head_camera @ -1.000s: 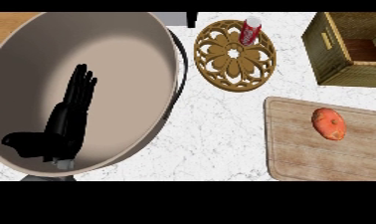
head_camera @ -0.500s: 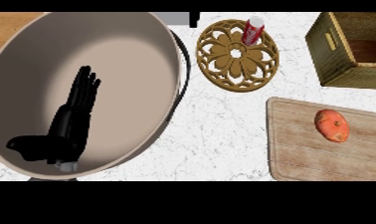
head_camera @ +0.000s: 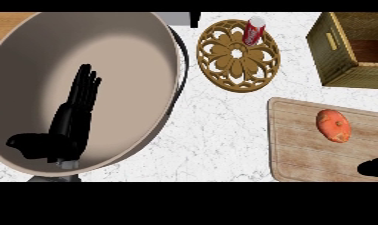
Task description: Pick the squash from the cutting board and place it in the basket
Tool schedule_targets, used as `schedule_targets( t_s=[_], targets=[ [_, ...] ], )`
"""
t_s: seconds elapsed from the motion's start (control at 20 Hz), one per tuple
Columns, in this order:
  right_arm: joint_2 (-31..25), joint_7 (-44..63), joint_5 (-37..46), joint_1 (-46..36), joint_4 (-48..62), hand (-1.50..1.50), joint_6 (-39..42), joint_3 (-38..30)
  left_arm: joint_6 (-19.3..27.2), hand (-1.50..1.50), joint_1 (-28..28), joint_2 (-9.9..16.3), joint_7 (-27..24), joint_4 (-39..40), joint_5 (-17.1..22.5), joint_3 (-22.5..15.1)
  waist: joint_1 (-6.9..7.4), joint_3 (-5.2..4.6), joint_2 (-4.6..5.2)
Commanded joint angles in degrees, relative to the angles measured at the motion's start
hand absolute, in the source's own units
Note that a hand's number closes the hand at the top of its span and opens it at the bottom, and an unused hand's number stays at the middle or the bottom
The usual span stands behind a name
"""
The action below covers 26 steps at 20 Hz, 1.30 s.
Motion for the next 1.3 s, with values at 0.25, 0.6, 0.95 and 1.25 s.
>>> schedule_targets(
  t_s=[0.25,0.6,0.95,1.25],
  targets=[
    [9.27,-6.75,8.87,-0.05,4.31,-1.5,1.64,-0.57,-2.58,0.0,2.24,-2.47,-1.14,-1.36,-1.57,1.47,0.07,0.02,-0.04],
    [14.03,-12.29,18.8,-1.33,11.29,-1.5,-0.8,0.38,-4.94,0.0,-0.97,-2.25,0.29,1.9,-2.3,4.65,0.04,0.02,0.0],
    [18.04,-15.08,22.56,-4.84,18.05,-1.5,-0.27,-1.57,-5.32,0.0,-2.54,-3.8,1.27,2.76,-4.17,6.18,0.02,0.02,0.0],
    [21.7,-16.89,25.01,-2.22,15.61,-1.5,0.64,-3.47,-5.72,0.0,4.22,-6.96,0.43,-2.54,-6.8,3.54,-0.03,0.02,-0.06]
  ],
)
